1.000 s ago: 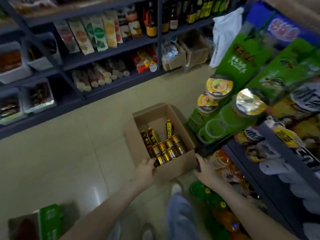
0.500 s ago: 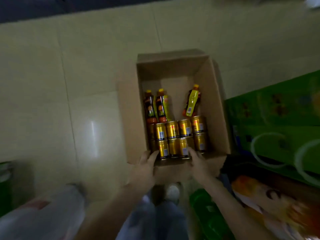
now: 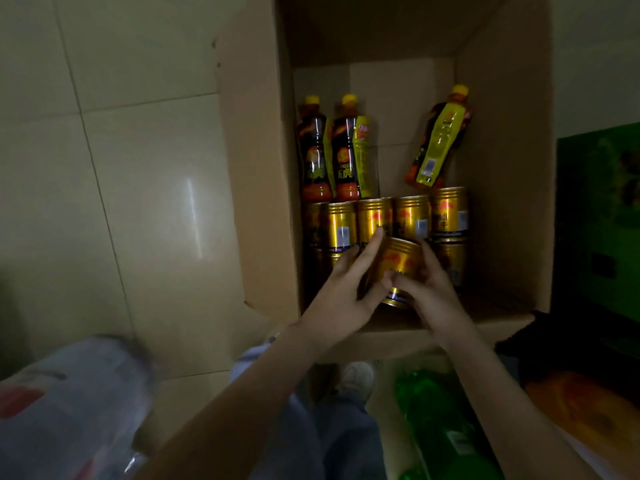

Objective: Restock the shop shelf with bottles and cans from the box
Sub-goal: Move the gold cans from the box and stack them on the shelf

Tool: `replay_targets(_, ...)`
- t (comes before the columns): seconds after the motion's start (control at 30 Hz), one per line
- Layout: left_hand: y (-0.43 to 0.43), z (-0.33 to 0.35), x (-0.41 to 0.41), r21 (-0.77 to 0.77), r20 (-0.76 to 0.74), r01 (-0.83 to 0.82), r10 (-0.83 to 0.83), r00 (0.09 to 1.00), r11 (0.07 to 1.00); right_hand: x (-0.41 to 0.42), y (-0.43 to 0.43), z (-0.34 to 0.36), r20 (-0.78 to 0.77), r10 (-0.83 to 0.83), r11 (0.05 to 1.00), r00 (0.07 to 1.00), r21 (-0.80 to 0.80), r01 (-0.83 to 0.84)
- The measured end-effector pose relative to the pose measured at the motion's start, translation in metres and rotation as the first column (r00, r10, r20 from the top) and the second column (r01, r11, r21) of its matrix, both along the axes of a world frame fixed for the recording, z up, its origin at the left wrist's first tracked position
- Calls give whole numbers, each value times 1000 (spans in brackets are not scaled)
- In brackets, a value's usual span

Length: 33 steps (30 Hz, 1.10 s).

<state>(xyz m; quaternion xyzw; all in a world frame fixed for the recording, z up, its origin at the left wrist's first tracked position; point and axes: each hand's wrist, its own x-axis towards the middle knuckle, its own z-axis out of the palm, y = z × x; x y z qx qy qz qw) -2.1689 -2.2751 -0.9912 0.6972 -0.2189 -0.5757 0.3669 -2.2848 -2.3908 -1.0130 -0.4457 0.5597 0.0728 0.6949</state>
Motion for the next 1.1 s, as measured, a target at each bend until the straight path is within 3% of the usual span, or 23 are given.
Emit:
replay_targets(0.07, -10, 4, 8, -10, -133, 3, -4, 991, 1000, 3, -3, 11, 102, -75, 988, 992, 143, 60)
replay_targets(0.17, -19, 5, 19, -31, -180, 32, -37, 983, 999, 11, -14, 27, 181, -64, 967, 981, 255, 16)
replay_targets(0.23, -23, 3, 26, 20, -185, -11, 14, 983, 1000, 19, -28, 34, 79, 133, 975, 988, 169, -145)
replay_targets(0.27, -25, 2, 28, 42, -185, -36, 43, 982, 998, 22, -37, 32, -42, 211, 975, 976, 79, -208)
replay_targets(0.33, -27, -3, 29, 78, -192, -92, 106, 976, 993, 27, -54, 19, -241, 206, 951, 948, -177, -252)
replay_targets(0.4, -31, -10, 31, 93, -190, -151, 167, 968, 984, 25, -71, -3, -409, 209, 814, 888, -430, -390)
replay_targets(0.43, -35, -15, 32, 93, -175, -177, 191, 966, 980, 19, -80, -18, -473, 232, 748, 850, -472, -467)
replay_targets(0.47, -39, -19, 34, 94, -150, -198, 211, 966, 976, 13, -88, -33, -502, 271, 728, 821, -451, -517)
replay_targets(0.57, -52, -33, 42, 98, -114, -221, 232, 966, 970, 0, -109, -71, -455, 340, 797, 823, -325, -509)
replay_targets(0.7, -61, -34, 47, 59, -136, -260, 266, 954, 964, -8, -117, -83, -466, 341, 745, 816, -396, -537)
replay_targets(0.77, -60, -20, 48, 60, -161, -305, 311, 937, 950, -7, -107, -64, -427, 239, 764, 872, -472, -441)
replay_targets(0.83, -58, 6, 50, 57, -182, -326, 331, 926, 944, -1, -90, -25, -280, 77, 835, 957, -506, -215)
replay_targets(0.9, -58, 48, 54, 45, -200, -314, 317, 927, 948, 3, -72, 32, -113, -74, 897, 991, -443, 17)
replay_targets(1.1, -62, 231, 68, -21, -155, -160, 155, 976, 987, 8, -22, 252, 105, -365, 890, 925, -251, 380)
